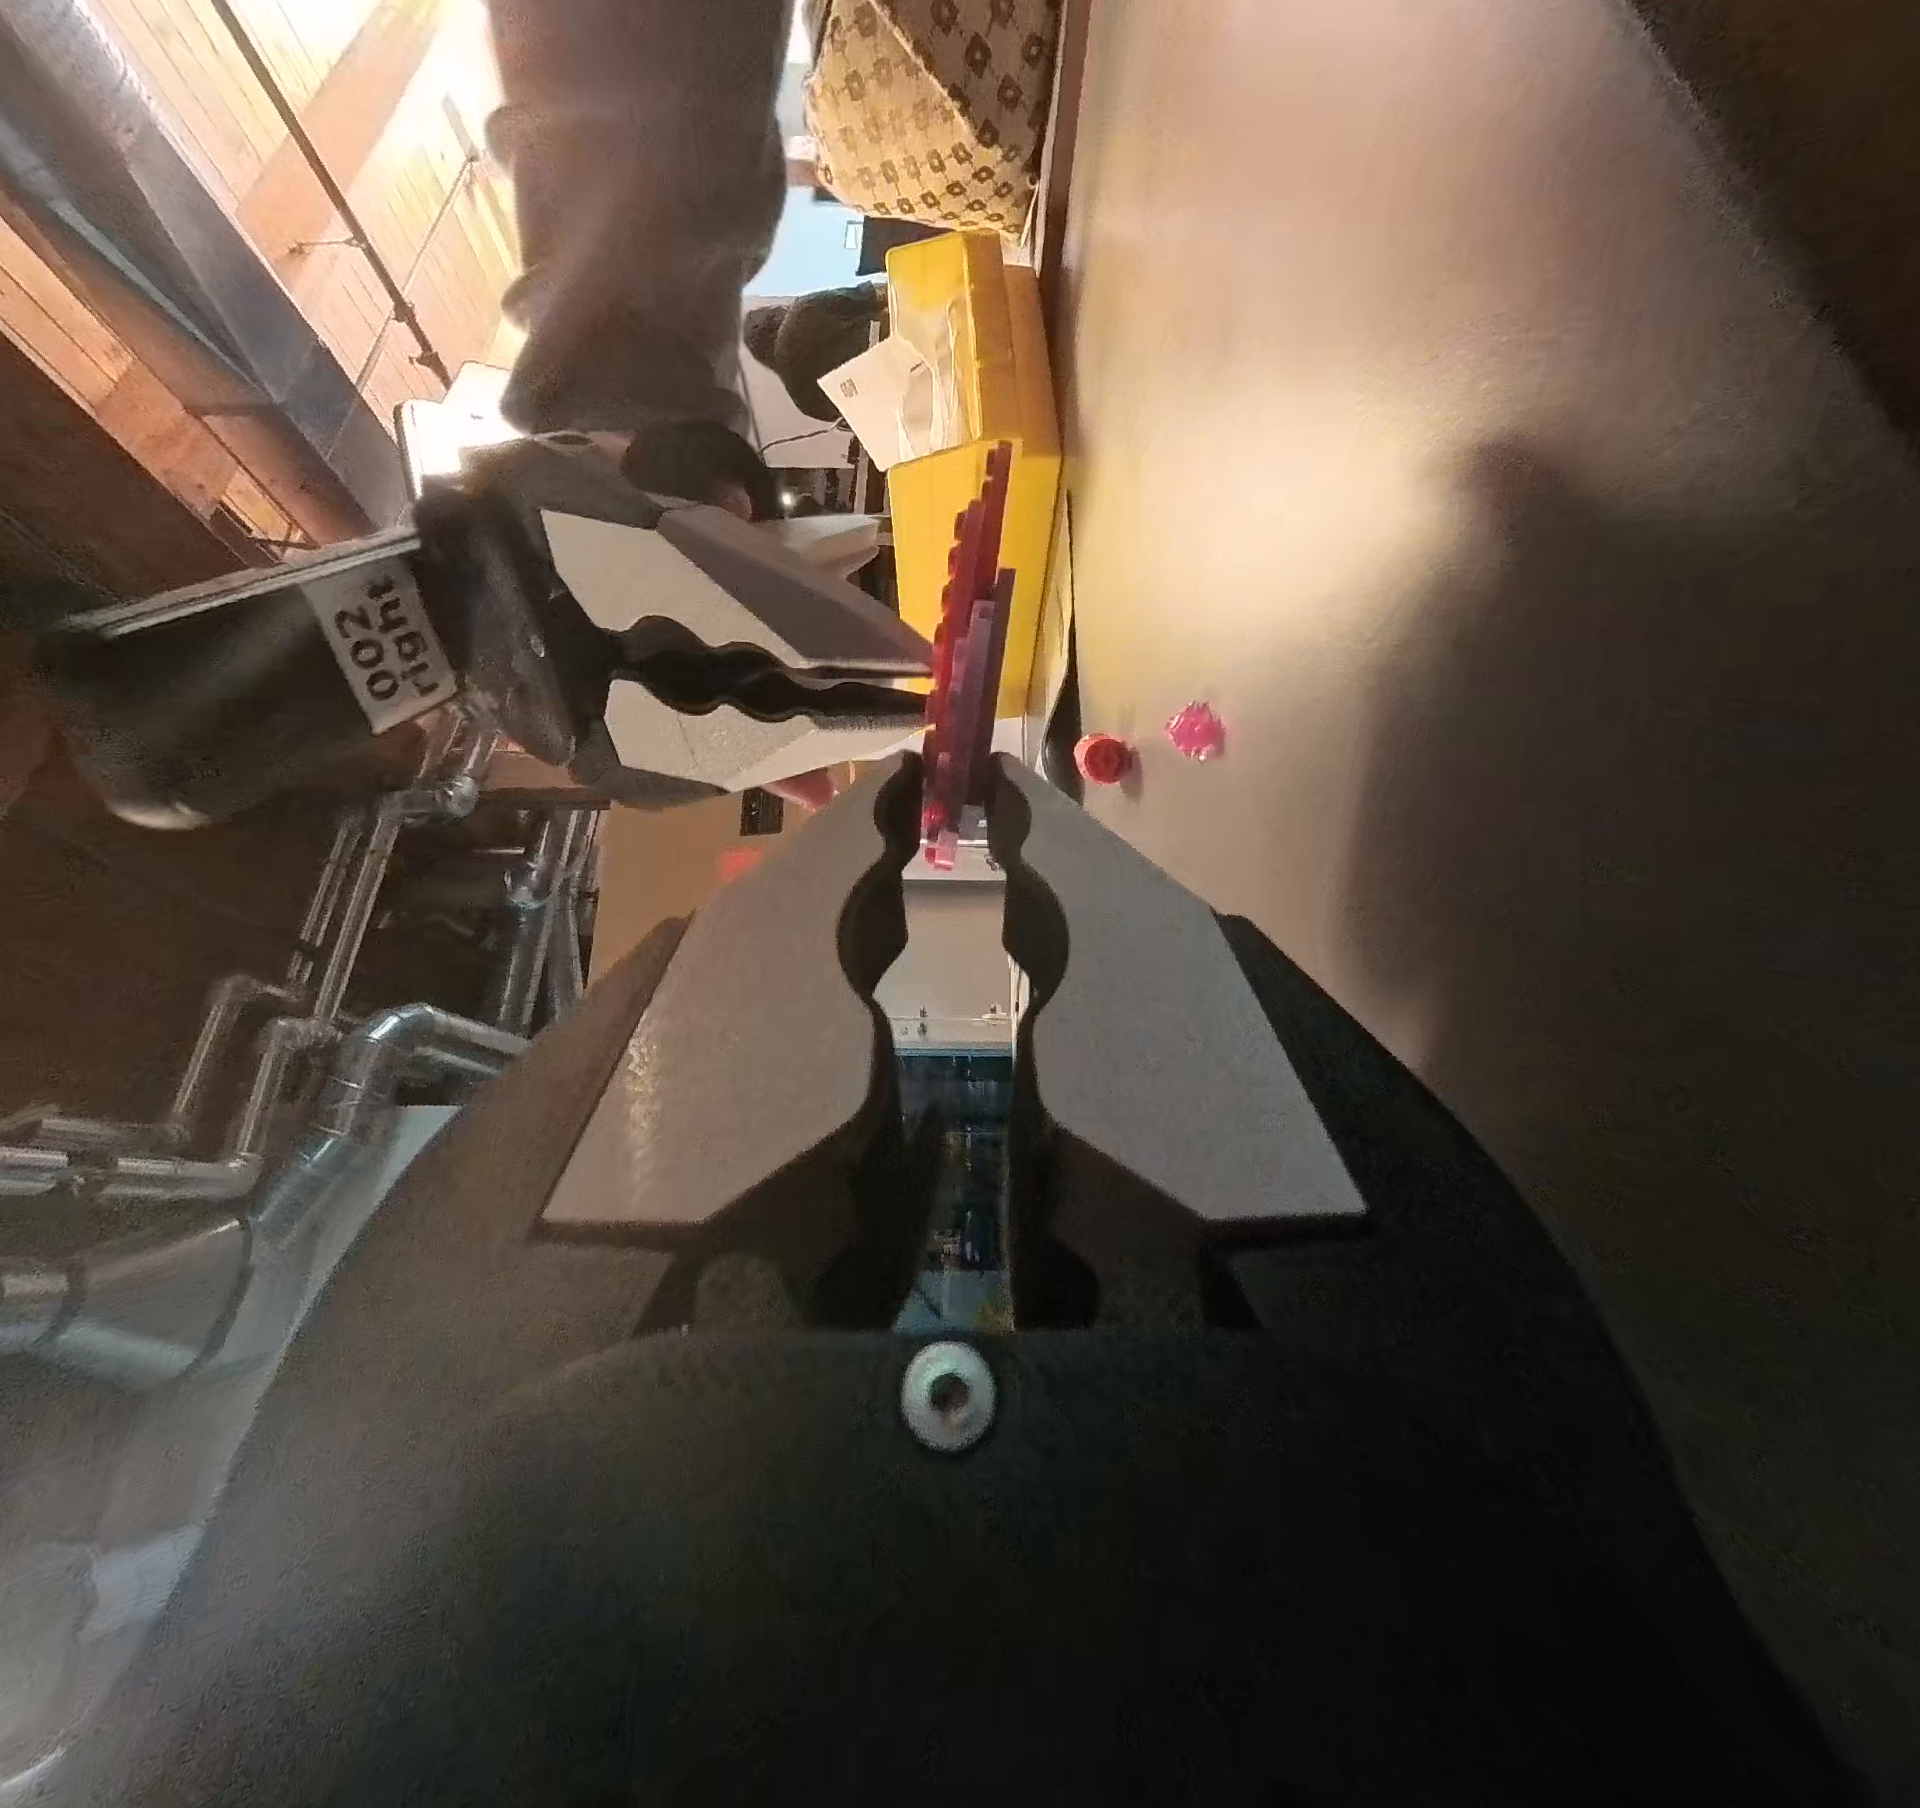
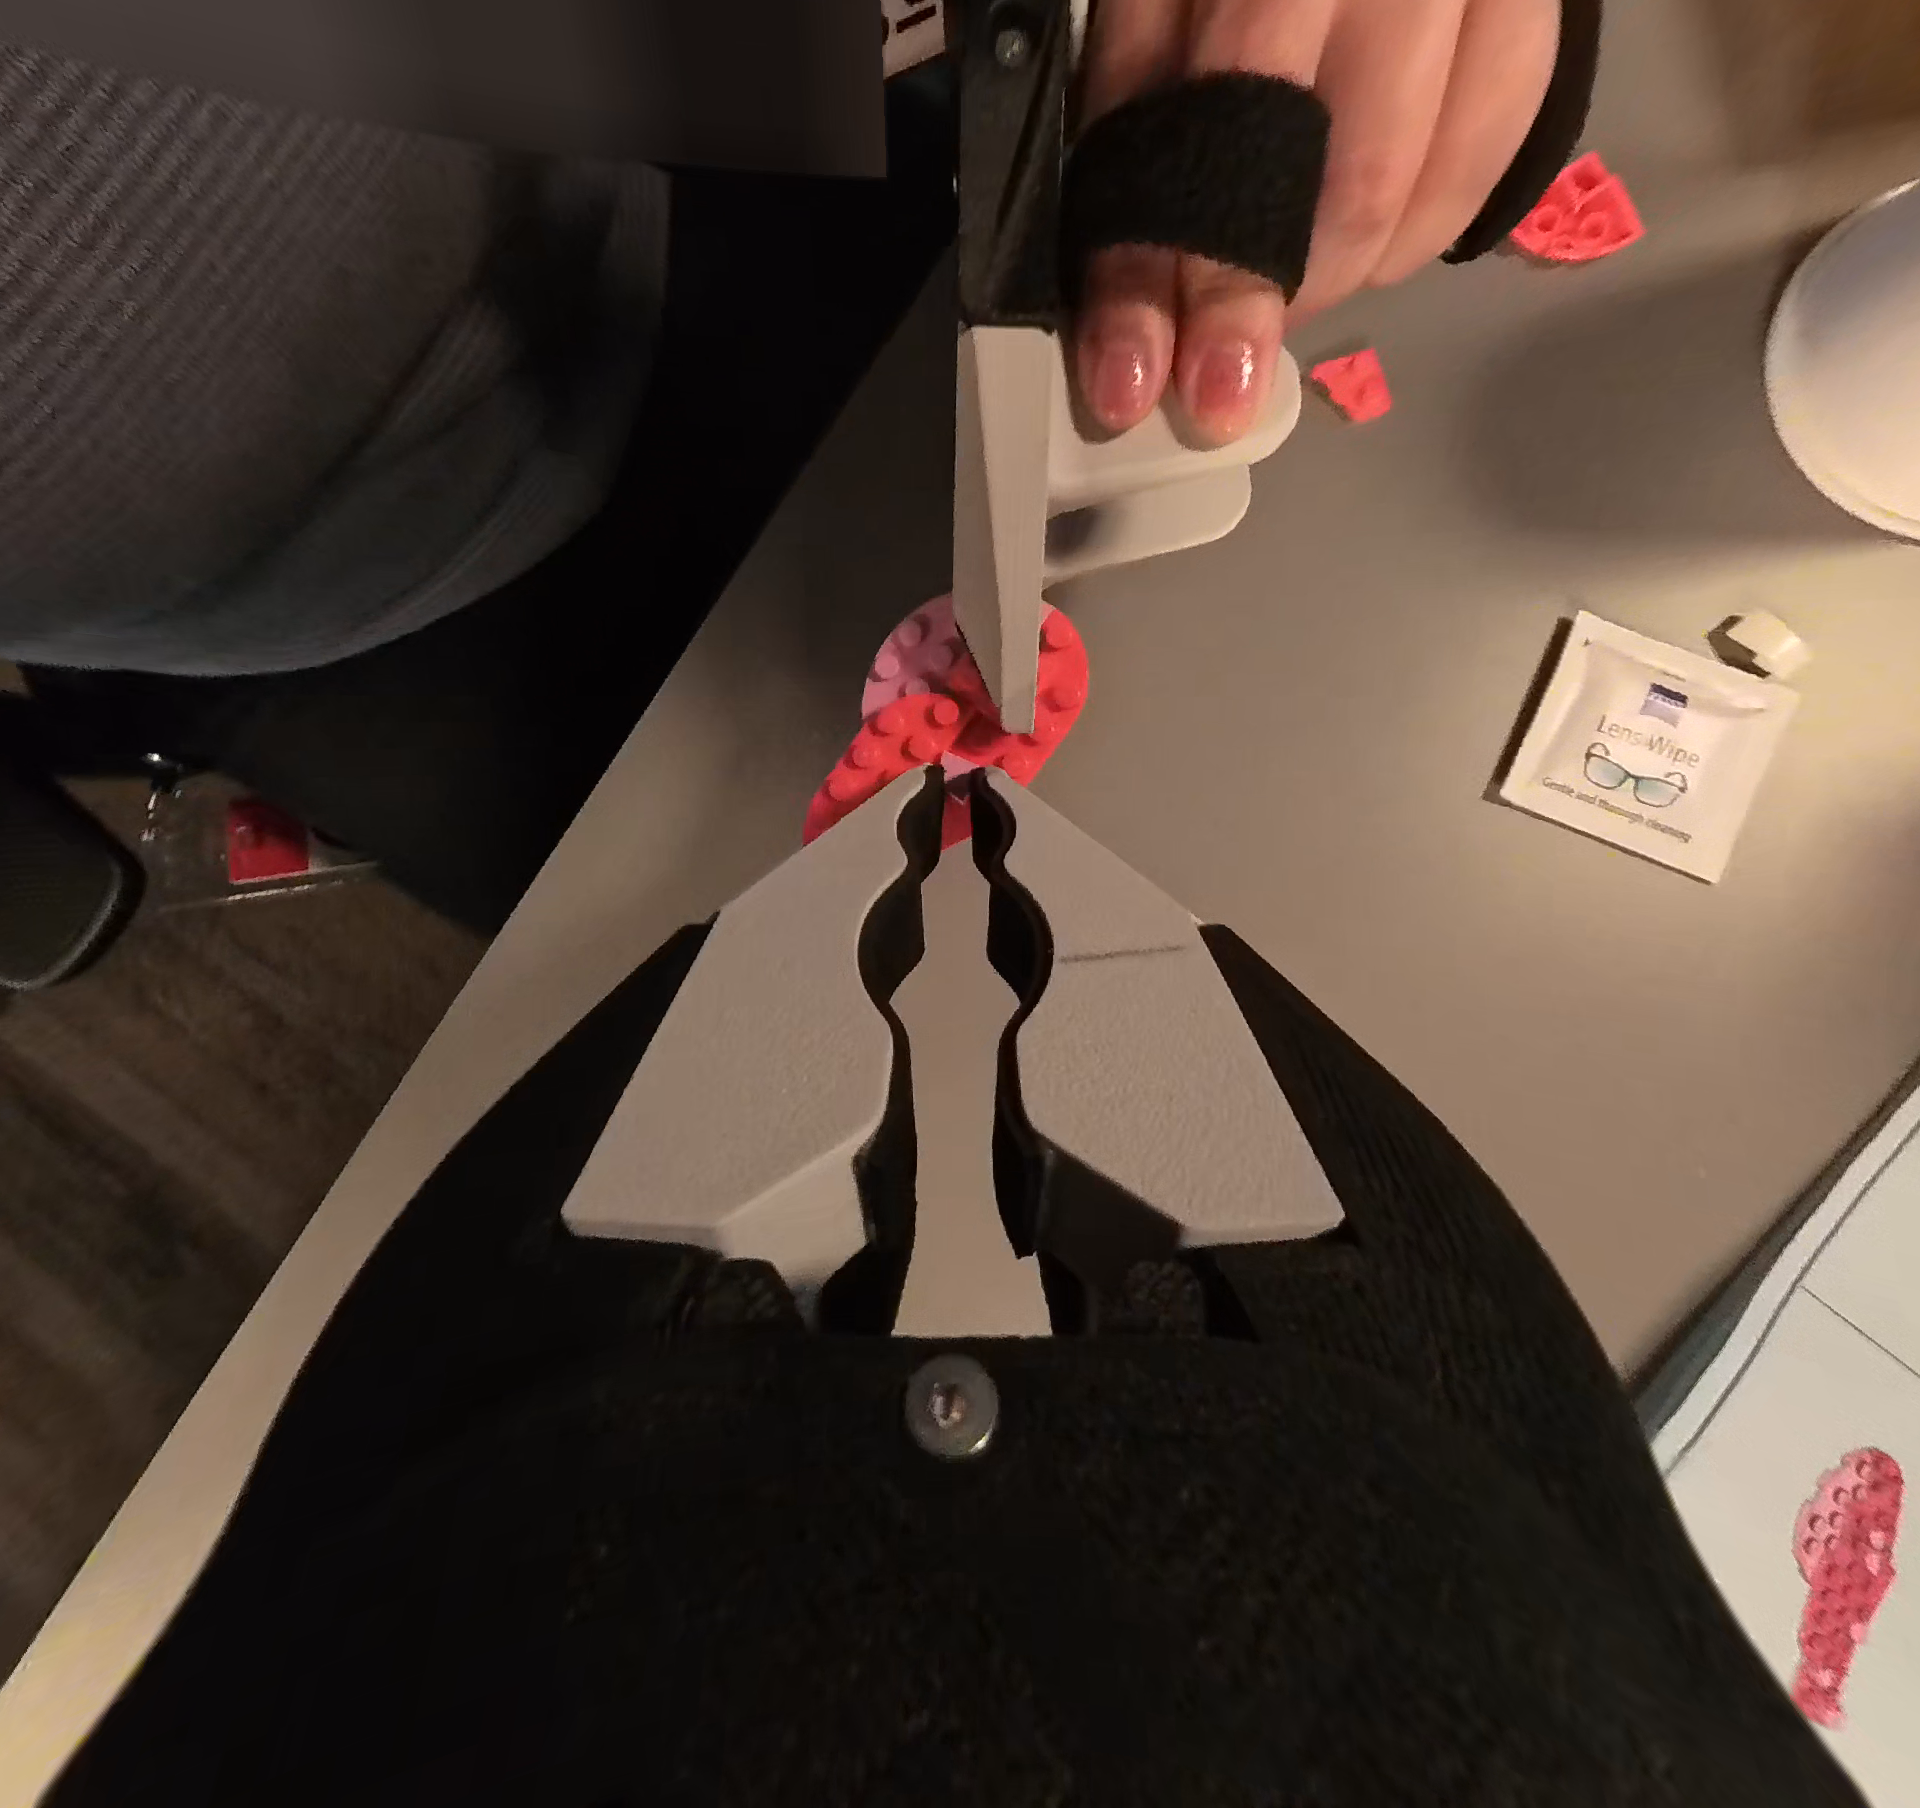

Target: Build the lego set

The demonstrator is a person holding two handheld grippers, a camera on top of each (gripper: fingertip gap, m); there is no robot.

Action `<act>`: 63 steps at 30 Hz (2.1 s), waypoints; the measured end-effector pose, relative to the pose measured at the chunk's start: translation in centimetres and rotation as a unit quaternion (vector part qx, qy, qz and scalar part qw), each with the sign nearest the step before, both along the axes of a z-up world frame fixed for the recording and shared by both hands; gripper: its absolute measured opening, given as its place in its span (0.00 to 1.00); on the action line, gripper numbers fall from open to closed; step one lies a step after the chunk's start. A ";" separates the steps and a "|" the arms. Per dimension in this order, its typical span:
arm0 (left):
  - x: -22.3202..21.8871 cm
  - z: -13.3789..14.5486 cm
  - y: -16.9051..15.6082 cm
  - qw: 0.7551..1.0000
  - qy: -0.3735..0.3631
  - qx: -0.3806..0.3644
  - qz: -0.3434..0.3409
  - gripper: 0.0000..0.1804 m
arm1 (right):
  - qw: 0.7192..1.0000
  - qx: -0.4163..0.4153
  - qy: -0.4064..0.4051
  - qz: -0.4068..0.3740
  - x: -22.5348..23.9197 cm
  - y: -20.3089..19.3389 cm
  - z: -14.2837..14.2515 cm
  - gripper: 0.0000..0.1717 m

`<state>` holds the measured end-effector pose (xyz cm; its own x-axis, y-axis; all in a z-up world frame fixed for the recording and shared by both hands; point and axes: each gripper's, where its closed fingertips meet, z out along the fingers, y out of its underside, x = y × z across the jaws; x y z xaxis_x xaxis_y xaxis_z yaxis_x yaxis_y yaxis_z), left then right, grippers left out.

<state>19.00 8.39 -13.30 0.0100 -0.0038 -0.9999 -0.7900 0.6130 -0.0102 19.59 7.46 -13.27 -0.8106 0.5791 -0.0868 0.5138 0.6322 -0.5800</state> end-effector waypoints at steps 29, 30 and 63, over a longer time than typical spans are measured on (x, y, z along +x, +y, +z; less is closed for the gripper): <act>-2.0 0.5 2.6 0.996 -0.020 0.008 0.087 0.06 | 0.975 0.077 0.147 -0.145 -0.6 2.0 1.9 0.27; -2.2 0.6 2.8 0.995 -0.021 0.009 0.095 0.06 | 0.968 0.104 0.164 -0.158 -0.7 2.2 1.7 0.30; -3.5 0.6 4.0 0.990 -0.024 0.010 0.140 0.06 | 0.905 0.219 0.248 -0.267 -2.6 2.4 -0.7 0.42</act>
